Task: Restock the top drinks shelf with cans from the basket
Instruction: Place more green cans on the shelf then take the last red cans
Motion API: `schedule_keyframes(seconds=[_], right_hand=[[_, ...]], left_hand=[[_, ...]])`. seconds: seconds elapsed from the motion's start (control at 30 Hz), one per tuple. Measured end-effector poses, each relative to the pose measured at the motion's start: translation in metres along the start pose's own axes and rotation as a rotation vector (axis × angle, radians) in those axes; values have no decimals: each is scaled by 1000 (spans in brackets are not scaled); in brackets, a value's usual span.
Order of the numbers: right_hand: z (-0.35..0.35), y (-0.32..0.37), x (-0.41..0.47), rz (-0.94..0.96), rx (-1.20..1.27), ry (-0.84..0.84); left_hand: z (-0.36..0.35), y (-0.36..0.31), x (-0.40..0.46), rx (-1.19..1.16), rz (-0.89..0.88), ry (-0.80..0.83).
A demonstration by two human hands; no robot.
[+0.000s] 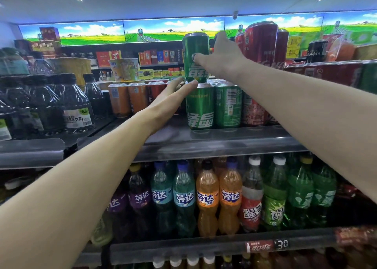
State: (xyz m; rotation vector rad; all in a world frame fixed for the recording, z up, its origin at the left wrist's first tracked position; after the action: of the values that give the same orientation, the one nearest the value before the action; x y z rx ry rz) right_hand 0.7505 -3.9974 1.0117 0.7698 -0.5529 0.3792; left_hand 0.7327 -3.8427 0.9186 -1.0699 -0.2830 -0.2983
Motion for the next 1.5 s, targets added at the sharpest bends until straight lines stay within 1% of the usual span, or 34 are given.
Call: schedule_keyframes(seconds=[0.13, 0.23, 0.3, 0.37, 0.53, 0.6, 0.67, 0.77, 0.9, 0.97, 1.07, 1.17, 1.27, 1.37, 1.5], right_hand=[[11, 15, -22, 101, 80, -171], [13, 20, -47, 154, 173, -287], [5, 19, -69, 167, 222, -295], [-8, 18, -96, 179, 250, -275], [-49, -3, -175, 145, 330, -183], [-67, -16, -212, 127, 360, -173], [-89, -35, -252, 94, 378, -158], [-128, -75, -315, -29, 360, -70], [-187, -155, -410, -340, 318, 127], [-205, -193, -449, -491, 284, 191], [-229, -255, -515, -703, 262, 300], [-259, -310, -583, -853, 241, 374], [-301, -366, -649, -988, 312, 439], [-352, -419, -721, -1086, 293, 573], [-426, -490, -826, -1230, 259, 702]], left_hand=[[18, -14, -11, 49, -50, -103], [28, -21, -35, 40, -112, -233], [28, -19, -56, 22, -181, -340], [20, -13, -78, 24, -244, -406], [-15, 24, -139, 85, -345, -415], [-34, 50, -167, 110, -353, -376], [-58, 83, -195, 134, -329, -298], [-102, 142, -238, 132, -214, -145], [-171, 236, -297, 152, 73, 58], [-195, 272, -323, 148, 191, 119], [-237, 324, -367, 129, 416, 241], [-281, 378, -413, 110, 614, 293], [-325, 436, -455, 112, 791, 347], [-375, 504, -505, 106, 970, 400], [-442, 609, -578, 79, 1123, 389]])
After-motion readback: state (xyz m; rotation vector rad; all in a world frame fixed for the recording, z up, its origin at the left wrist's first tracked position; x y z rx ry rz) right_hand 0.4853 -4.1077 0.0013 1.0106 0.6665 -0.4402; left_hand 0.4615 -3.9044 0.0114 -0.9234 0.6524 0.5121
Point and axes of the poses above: each hand's wrist, its own x-axis towards the middle knuckle, its own z-axis out of the back of the hand, y = z × x, the point moved 4 cm from there along x, towards the middle knuckle, and after that the axes turned 3 degrees about y, right-handed, at the moved point
